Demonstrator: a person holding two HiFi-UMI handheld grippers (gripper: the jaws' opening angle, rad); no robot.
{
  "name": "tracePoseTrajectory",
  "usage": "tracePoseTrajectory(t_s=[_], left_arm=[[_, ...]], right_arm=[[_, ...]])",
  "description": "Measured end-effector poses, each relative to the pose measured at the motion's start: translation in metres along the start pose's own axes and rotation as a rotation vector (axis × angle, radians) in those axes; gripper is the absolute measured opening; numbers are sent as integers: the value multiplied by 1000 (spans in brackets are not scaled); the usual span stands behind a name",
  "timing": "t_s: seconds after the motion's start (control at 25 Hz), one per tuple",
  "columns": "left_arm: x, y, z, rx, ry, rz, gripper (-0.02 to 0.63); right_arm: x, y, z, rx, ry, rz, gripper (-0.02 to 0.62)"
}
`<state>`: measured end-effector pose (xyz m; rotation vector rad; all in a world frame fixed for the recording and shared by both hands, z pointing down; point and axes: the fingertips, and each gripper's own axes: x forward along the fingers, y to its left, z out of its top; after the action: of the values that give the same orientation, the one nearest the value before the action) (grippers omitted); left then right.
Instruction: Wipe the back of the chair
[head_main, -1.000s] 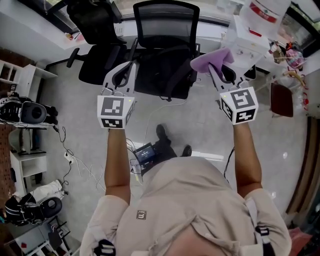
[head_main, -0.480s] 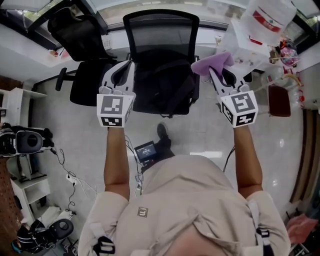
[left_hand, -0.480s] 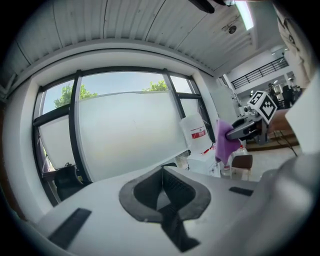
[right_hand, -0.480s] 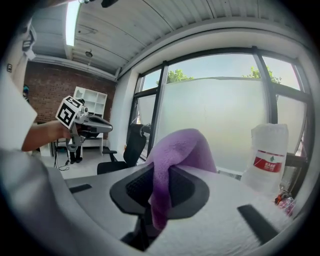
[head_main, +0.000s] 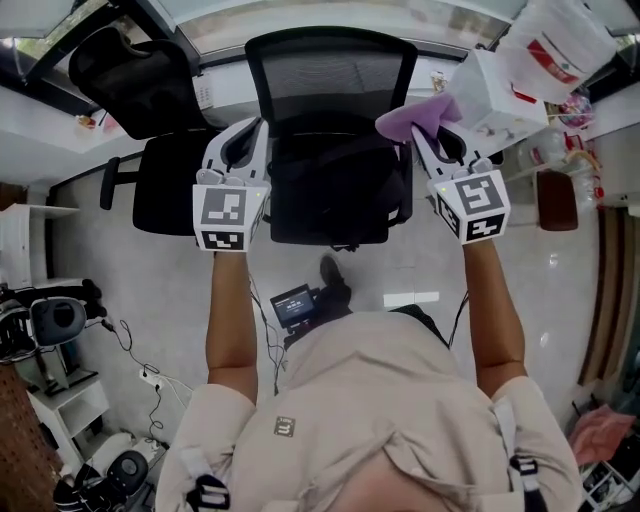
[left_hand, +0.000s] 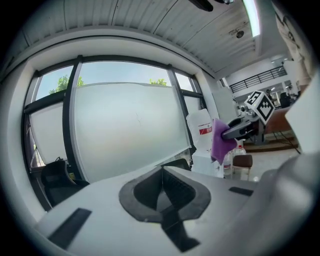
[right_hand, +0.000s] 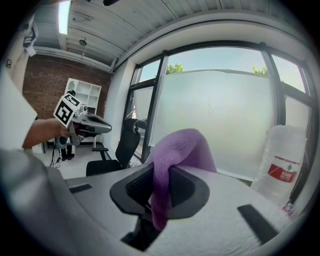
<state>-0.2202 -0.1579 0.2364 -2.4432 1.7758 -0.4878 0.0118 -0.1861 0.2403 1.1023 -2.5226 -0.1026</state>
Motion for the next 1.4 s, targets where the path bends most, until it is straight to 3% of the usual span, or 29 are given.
tracePoseTrajectory(t_s=[0.24, 0.52, 0.72, 1.0, 1.24, 1.4], left_arm=[[28, 36, -36, -15, 23, -9, 9], [59, 65, -93, -21, 57, 18, 9], [94, 95, -152, -17, 85, 81, 9], [129, 115, -241, -101, 178, 123, 9], [139, 114, -273, -127, 194, 138, 9], [146, 119, -283, -138, 201, 150, 9]], right_arm=[[86, -2, 14, -18, -21, -23, 48], [205, 8, -8, -19, -12, 1, 49], [297, 31, -42, -97, -9, 62, 49], [405, 79, -118, -86, 40, 154, 49], [467, 117, -140, -140, 78, 211, 49], [497, 115, -153, -132, 124, 179, 49]])
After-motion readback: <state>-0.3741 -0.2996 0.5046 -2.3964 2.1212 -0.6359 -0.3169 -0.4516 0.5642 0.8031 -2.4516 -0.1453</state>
